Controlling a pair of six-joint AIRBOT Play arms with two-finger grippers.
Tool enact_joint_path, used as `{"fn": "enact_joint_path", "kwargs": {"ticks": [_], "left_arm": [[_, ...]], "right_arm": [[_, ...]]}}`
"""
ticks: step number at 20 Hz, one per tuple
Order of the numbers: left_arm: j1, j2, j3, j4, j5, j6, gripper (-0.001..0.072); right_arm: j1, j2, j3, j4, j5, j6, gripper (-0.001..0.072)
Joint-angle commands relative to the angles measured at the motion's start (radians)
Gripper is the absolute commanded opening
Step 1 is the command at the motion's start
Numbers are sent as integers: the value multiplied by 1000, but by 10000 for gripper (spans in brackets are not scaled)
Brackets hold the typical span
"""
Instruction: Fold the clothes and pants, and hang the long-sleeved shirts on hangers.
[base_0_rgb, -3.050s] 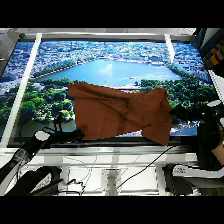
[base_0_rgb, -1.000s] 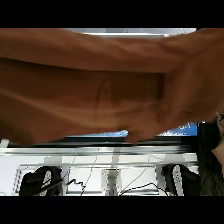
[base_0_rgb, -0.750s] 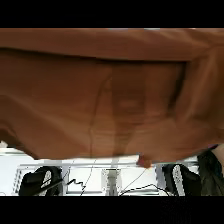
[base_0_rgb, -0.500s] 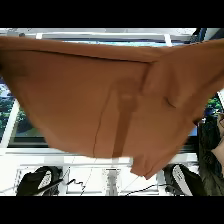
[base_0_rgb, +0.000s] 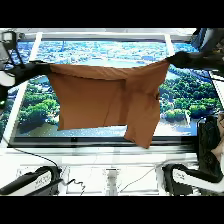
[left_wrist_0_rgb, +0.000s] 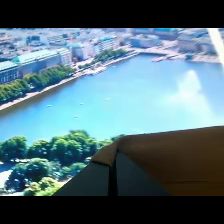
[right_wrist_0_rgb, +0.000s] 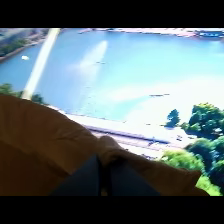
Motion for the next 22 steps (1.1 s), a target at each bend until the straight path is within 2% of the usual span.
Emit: {"fn": "enact_joint_path", "kwargs": {"ticks": [1, 5, 7, 9, 11, 13, 16, 18, 22], "left_arm": [[-11, -160, 1, -17, 232, 46, 17], [-45, -246, 2, -45, 433, 45, 17], [-62, -276, 1, -45, 434, 46, 16], [-66, -304, 1, -44, 371, 46, 16], [-57, -319, 1, -18, 257, 46, 17], [-33, -317, 1, 69, 109, 46, 16], [13, -316, 1, 197, -105, 46, 16], [35, -316, 1, 202, -177, 46, 17], [36, -316, 1, 202, -186, 46, 19]], "right_arm": [[82, -188, -3, -121, -316, 21, 18], [79, -281, -3, -114, -498, 70, 18], [79, -301, -3, -117, -511, 71, 17], [75, -314, -3, -145, -454, 69, 18], [68, -316, -3, -228, -335, 69, 17], [56, -317, -3, -333, -166, 69, 18], [51, -320, -3, -367, 21, 61, 17], [51, -320, -3, -369, 56, 62, 18], [51, -320, -3, -357, 56, 70, 18]]}}
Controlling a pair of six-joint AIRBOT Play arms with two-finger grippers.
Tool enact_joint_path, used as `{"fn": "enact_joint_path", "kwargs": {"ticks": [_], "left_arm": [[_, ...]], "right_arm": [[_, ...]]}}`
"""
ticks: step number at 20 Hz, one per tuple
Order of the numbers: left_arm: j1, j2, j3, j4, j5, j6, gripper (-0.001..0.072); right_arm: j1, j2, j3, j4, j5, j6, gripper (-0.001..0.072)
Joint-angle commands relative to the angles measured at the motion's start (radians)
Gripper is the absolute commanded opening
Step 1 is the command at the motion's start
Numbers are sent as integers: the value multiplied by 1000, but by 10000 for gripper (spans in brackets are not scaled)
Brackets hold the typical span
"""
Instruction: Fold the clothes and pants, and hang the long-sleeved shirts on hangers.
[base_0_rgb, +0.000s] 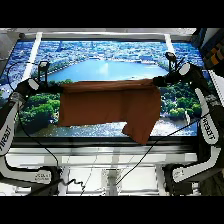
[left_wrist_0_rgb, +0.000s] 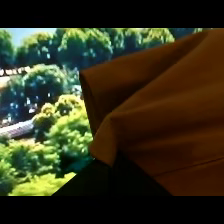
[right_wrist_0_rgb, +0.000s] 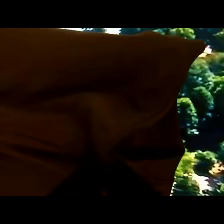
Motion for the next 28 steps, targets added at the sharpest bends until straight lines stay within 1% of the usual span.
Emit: {"fn": "enact_joint_path", "kwargs": {"ticks": [1, 2, 3, 4, 6, 7, 8, 9, 10, 11, 12, 13, 16, 18, 19, 20, 21, 22, 23, 24, 25, 26, 27, 28], "left_arm": [[6, -1, 0, 24, -60, 1, 98], [5, -1, 0, 24, -60, 1, 384], [4, 0, 1, 23, -60, -3, 707], [4, 3, 2, 20, -64, -3, 705], [4, 34, 3, 20, -80, -4, 703], [4, 64, 3, 20, -86, -4, 698], [4, 101, 4, 21, -92, -4, 681], [6, 151, 4, 21, -97, -4, 619], [10, 207, 4, 24, -111, -4, 498], [12, 262, 4, 24, -138, -4, 276], [12, 316, 4, 25, -181, 0, 24], [13, 370, 3, 26, -233, 1, 16], [45, 487, -14, 24, -385, 7, 15], [96, 540, -79, 23, -488, 72, 14], [128, 554, -128, 4, -531, 103, 13], [169, 562, -188, -56, -575, 148, 13], [211, 563, -247, -143, -600, 175, 13], [251, 563, -314, -255, -606, 205, 13], [282, 563, -371, -327, -605, 225, 15], [309, 562, -423, -351, -605, 224, 16], [328, 558, -464, -340, -605, 219, 26], [344, 555, -502, -309, -605, 217, 114], [356, 550, -534, -282, -603, 217, 313], [364, 541, -561, -270, -591, 217, 452]], "right_arm": [[-1, -1, 0, -12, 40, 5, 58], [-1, 0, 0, -12, 38, 5, 248], [-1, 0, 0, -12, 37, 5, 533], [-1, 0, 1, -12, 37, 6, 661], [-1, 6, 16, -15, 55, 8, 669], [-2, 12, 33, -24, 76, 8, 653], [-3, 20, 60, -40, 109, 8, 562], [-3, 30, 91, -55, 146, 7, 489], [-4, 43, 126, -75, 186, 7, 443], [-6, 61, 159, -95, 225, 7, 333], [-9, 87, 183, -106, 260, 7, 152], [-17, 118, 194, -111, 290, 5, 27], [-61, 248, 177, -104, 364, -5, 17], [-121, 376, 72, -60, 360, -72, 17], [-158, 441, -9, -35, 349, -89, 16], [-201, 507, -109, 4, 343, -113, 16], [-238, 562, -206, 43, 335, -130, 16], [-272, 612, -315, 82, 318, -140, 16], [-293, 648, -412, 105, 304, -158, 17], [-301, 677, -509, 109, 278, -163, 16], [-301, 692, -584, 109, 254, -163, 17], [-300, 697, -648, 114, 237, -163, 17], [-300, 697, -690, 116, 224, -163, 17], [-300, 695, -721, 115, 212, -163, 17]]}}
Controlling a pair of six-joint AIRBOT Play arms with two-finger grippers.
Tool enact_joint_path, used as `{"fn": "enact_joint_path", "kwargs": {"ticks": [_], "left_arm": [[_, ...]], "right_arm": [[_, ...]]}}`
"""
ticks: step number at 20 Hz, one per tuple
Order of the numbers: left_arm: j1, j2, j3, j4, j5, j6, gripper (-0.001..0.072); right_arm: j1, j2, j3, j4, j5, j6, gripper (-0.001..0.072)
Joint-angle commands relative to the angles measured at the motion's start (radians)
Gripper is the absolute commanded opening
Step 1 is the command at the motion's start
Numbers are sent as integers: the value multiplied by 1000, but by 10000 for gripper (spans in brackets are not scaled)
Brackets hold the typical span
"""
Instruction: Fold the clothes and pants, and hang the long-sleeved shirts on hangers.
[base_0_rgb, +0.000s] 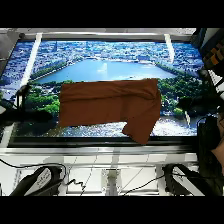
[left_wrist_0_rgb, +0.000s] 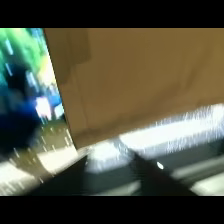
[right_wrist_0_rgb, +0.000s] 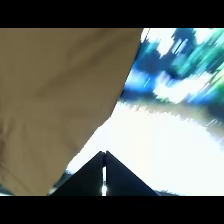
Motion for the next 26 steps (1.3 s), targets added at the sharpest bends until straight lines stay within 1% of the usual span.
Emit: {"fn": "enact_joint_path", "kwargs": {"ticks": [1, 5, 7, 9, 10, 11, 16, 17, 18, 19, 21, 23, 24, 25, 26], "left_arm": [[53, -20, -122, -16, 1, 19, 465], [52, -90, -131, -18, 86, -34, 480], [53, -124, -130, -32, 141, -91, 482], [52, -165, -130, -90, 166, -92, 549], [53, -186, -130, -124, 179, -89, 599], [52, -209, -129, -155, 187, -89, 616], [50, -306, -129, -200, 183, -81, 615], [50, -318, -129, -211, 185, -71, 614], [50, -326, -129, -222, 185, -36, 613], [50, -332, -129, -228, 185, -7, 584], [50, -332, -129, -228, 190, 18, 410], [50, -332, -125, -228, 193, 52, 258], [50, -332, -123, -228, 193, 63, 163], [50, -332, -119, -228, 193, 79, 15], [50, -332, -114, -228, 193, 81, 17]], "right_arm": [[-18, 38, -177, 25, -70, -16, 17], [-18, 39, -182, 23, -149, -16, 17], [-18, 39, -182, 24, -184, -16, 17], [-18, 39, -182, 24, -196, -16, 17], [-18, 39, -182, 24, -196, -16, 17], [-18, 39, -182, 24, -195, -15, 17], [-18, 39, -182, 25, -192, -14, 17], [-18, 39, -182, 25, -192, -13, 17], [-18, 39, -182, 26, -192, -11, 17], [-18, 39, -182, 27, -191, -11, 17], [-18, 39, -182, 29, -188, 0, 17], [-18, 39, -182, 27, -158, 16, 17], [-18, 39, -182, 27, -131, 16, 16], [-18, 39, -182, 27, -103, 15, 16], [-18, 39, -182, 19, -72, 11, 16]]}}
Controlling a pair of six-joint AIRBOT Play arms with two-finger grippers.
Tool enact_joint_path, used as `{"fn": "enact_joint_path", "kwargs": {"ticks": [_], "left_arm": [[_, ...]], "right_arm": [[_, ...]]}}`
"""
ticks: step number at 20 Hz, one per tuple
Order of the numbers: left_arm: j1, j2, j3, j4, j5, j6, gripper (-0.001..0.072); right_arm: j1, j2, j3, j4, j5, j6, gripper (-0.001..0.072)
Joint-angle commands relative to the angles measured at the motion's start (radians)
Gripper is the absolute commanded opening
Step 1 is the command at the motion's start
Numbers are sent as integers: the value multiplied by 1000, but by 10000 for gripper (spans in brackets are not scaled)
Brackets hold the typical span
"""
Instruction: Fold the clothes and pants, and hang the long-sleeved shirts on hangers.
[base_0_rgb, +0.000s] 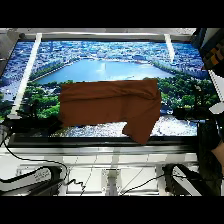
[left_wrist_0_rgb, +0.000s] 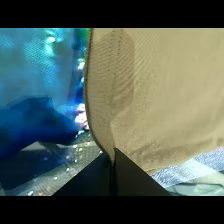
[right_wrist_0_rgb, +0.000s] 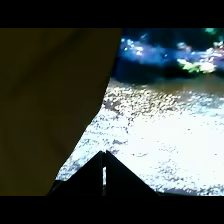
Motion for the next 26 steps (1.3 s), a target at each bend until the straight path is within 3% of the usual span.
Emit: {"fn": "enact_joint_path", "kwargs": {"ticks": [1, 4, 8, 10, 11, 13, 14, 16, 18, 24, 26], "left_arm": [[0, -2, 15, -16, -8, 41, 17], [0, -2, 29, -16, -8, 48, 17], [0, -2, 29, -47, -9, 48, 18], [0, -2, 29, -99, -8, 48, 18], [0, -2, 29, -120, -8, 49, 18], [0, -2, 29, -136, -9, 53, 17], [0, -2, 29, -135, -9, 55, 18], [0, -2, 29, -135, -8, 55, 17], [0, -2, 29, -135, -8, 55, 18], [0, -2, 29, -135, -9, 55, 17], [0, -2, 29, -135, -9, 55, 18]], "right_arm": [[-1, 0, -2, -34, 108, 4, 16], [-1, 0, -79, -15, 195, 6, 15], [-1, 0, -300, 322, 143, -89, 15], [-1, 1, -375, 435, 38, -69, 17], [-1, 0, -394, 439, -32, -12, 60], [-1, 0, -401, 425, -136, 97, 489], [-1, 0, -401, 417, -178, 140, 527], [-1, -4, -401, 385, -233, 211, 501], [-1, -37, -401, 369, -238, 225, 381], [0, -178, -401, 373, -206, 140, 366], [0, -205, -401, 378, -195, 127, 246]]}}
